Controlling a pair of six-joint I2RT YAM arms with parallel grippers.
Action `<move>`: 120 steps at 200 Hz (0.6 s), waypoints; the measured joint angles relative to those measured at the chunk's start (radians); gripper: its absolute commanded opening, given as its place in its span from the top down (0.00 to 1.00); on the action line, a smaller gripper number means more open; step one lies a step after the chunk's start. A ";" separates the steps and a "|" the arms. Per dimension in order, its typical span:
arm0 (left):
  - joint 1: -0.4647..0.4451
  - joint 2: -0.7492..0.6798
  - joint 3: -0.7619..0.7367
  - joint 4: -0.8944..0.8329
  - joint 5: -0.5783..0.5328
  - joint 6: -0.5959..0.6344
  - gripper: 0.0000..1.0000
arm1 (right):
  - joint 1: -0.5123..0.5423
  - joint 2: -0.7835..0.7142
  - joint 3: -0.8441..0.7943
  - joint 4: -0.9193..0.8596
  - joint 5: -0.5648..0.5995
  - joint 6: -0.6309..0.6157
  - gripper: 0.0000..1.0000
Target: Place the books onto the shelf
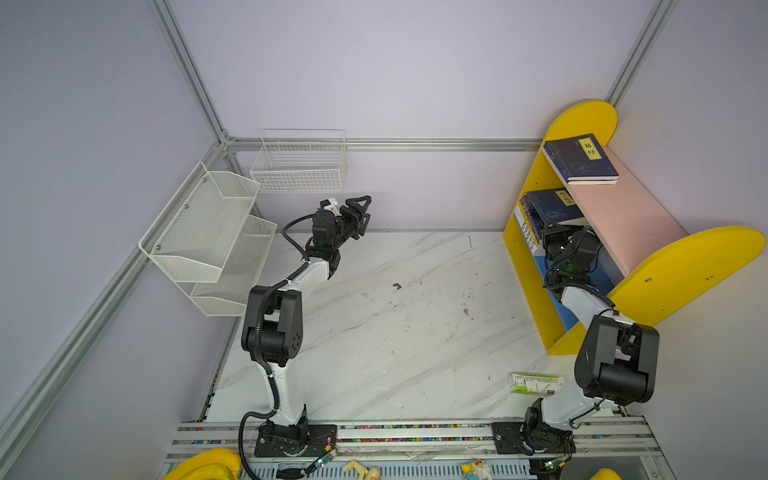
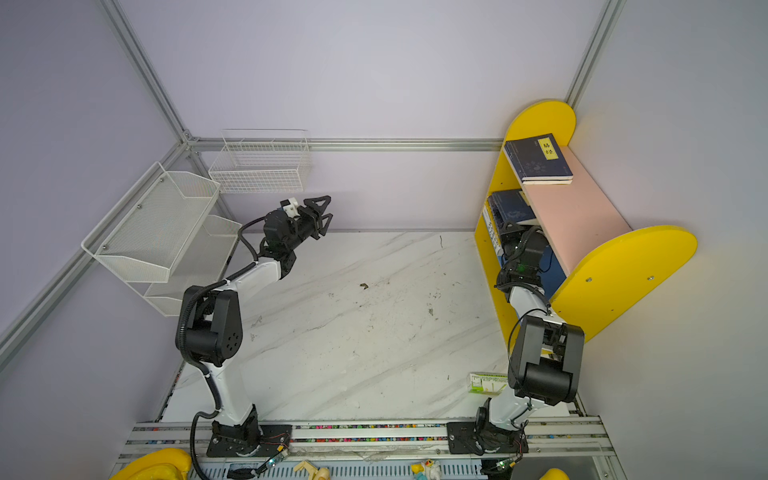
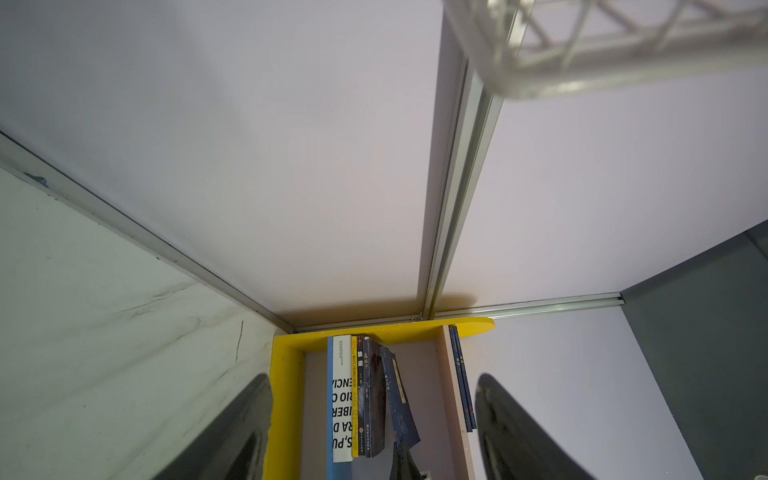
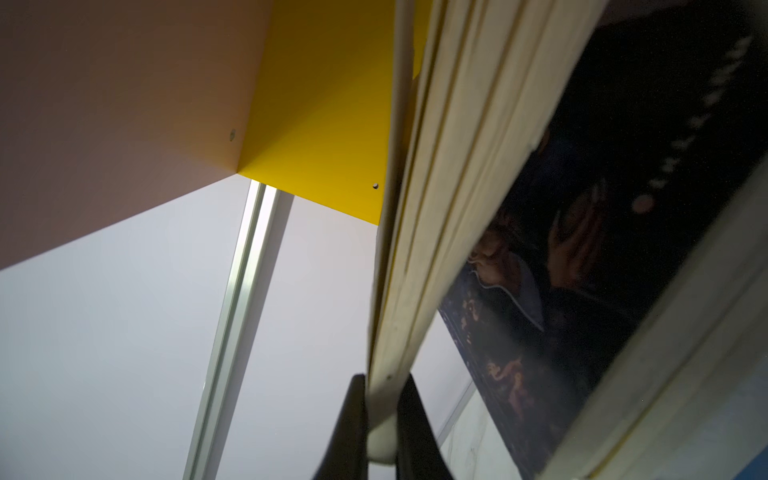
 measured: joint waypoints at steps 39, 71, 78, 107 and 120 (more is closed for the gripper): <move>0.003 0.029 0.000 0.000 0.002 -0.002 0.24 | 0.000 0.043 0.045 -0.028 0.011 -0.020 1.00; 0.003 0.034 0.000 -0.001 0.001 -0.002 0.24 | 0.000 0.045 0.056 -0.053 0.016 -0.034 1.00; 0.003 0.034 0.000 -0.001 0.001 -0.002 0.24 | 0.000 0.046 0.056 -0.056 0.016 -0.036 1.00; 0.003 0.034 0.000 -0.002 0.001 -0.002 0.24 | 0.000 0.058 0.068 -0.069 0.014 -0.053 1.00; 0.003 0.034 0.000 -0.002 0.001 -0.002 0.24 | 0.000 0.064 0.076 -0.068 0.012 -0.058 1.00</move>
